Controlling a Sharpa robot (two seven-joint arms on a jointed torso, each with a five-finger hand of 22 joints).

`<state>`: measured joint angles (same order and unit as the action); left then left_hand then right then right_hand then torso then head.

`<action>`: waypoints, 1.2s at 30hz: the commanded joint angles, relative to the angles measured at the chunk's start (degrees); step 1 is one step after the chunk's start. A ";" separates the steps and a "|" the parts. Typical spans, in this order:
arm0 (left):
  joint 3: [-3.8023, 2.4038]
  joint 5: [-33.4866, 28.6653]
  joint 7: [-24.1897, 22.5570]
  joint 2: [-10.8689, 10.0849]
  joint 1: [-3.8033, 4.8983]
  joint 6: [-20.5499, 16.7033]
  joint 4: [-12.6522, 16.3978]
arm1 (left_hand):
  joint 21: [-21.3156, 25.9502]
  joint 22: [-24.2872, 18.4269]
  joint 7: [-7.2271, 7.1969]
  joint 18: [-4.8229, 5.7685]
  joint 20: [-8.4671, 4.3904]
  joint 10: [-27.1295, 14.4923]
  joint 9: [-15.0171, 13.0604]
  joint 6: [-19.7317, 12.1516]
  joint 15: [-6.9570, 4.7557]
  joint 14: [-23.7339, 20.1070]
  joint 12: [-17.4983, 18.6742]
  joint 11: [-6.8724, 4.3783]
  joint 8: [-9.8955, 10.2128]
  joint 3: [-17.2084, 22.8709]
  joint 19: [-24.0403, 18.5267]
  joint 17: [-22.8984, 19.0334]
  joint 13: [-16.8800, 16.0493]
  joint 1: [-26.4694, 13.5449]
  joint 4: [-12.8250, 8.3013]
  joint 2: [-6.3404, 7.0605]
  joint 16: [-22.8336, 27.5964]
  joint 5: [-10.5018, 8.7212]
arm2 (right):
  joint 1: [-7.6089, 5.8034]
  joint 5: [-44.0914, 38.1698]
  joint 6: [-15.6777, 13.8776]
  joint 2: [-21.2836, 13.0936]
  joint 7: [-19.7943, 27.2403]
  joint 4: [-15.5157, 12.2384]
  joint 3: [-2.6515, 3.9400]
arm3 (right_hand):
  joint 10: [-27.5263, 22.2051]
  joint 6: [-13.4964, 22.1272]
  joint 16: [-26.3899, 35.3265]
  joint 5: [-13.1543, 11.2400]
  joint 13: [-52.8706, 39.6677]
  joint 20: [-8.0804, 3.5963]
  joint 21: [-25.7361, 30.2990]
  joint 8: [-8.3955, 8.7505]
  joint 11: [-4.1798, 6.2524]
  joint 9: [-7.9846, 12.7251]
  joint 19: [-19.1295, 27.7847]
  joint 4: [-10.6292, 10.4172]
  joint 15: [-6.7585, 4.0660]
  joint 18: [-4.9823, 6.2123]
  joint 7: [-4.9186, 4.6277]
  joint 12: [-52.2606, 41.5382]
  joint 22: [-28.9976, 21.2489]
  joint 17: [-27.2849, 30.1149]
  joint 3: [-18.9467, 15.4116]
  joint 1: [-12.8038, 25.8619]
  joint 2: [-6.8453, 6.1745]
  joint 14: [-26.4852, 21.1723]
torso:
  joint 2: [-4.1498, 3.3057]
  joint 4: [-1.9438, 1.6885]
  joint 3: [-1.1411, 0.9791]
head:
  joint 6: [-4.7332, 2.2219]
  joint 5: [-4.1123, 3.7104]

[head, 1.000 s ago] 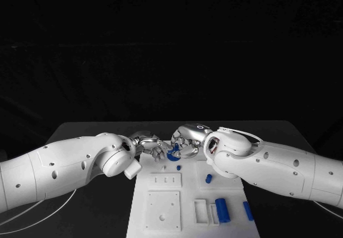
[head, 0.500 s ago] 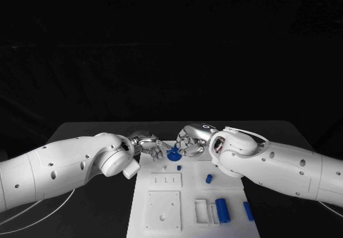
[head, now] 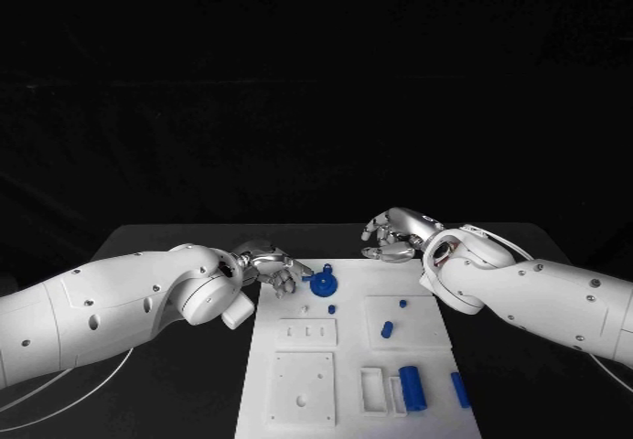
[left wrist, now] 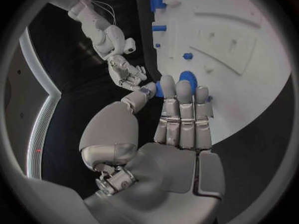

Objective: Assemble the parts on the task board

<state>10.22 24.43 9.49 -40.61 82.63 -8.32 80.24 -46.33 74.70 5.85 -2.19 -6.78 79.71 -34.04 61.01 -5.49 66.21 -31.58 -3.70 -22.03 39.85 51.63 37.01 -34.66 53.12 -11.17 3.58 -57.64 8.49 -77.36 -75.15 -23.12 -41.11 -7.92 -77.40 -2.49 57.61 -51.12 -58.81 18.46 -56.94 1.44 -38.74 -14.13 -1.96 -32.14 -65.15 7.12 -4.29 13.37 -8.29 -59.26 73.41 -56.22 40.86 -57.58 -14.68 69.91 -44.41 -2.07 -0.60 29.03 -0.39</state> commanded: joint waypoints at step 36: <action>3.65 27.39 12.25 -1.65 -0.51 2.18 9.03 | -12.51 0.23 -6.93 -0.83 -9.07 2.74 -10.15 9.55 -7.17 5.45 -18.85 -3.69 -0.33 0.53 5.94 3.98 -10.85 -4.23 -2.30 -1.82 -16.37 11.46 | -1.21 36.85 -4.20 2.06 14.97 12.66 0.72 | -11.75 1.26 17.97 9.92 23.39 7.62 14.55 0.23 -4.05 0.83 17.43 7.91 6.23 0.49 -2.11 10.77 -3.74 10.48 -9.31 4.34 6.48 -12.65 | 0.15 -0.02 -0.19 | 4.38 0.95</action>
<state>13.88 49.25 21.08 -42.53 82.30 -7.27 89.38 -58.80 74.92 4.40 -2.19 -8.89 83.38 -34.06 62.48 -9.44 70.02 -50.31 -6.18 -21.92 40.25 57.26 41.04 -45.46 49.21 -13.53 2.04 -73.88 20.02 -78.52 -39.15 -27.79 -39.14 5.85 -64.59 -1.81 46.16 -49.98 -41.08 28.18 -33.76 9.10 -24.49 -14.12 -6.03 -31.34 -48.08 14.80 2.04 14.21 -10.26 -48.74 69.60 -45.79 31.76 -53.39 -8.59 57.61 -44.21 -2.15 -0.81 33.32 0.55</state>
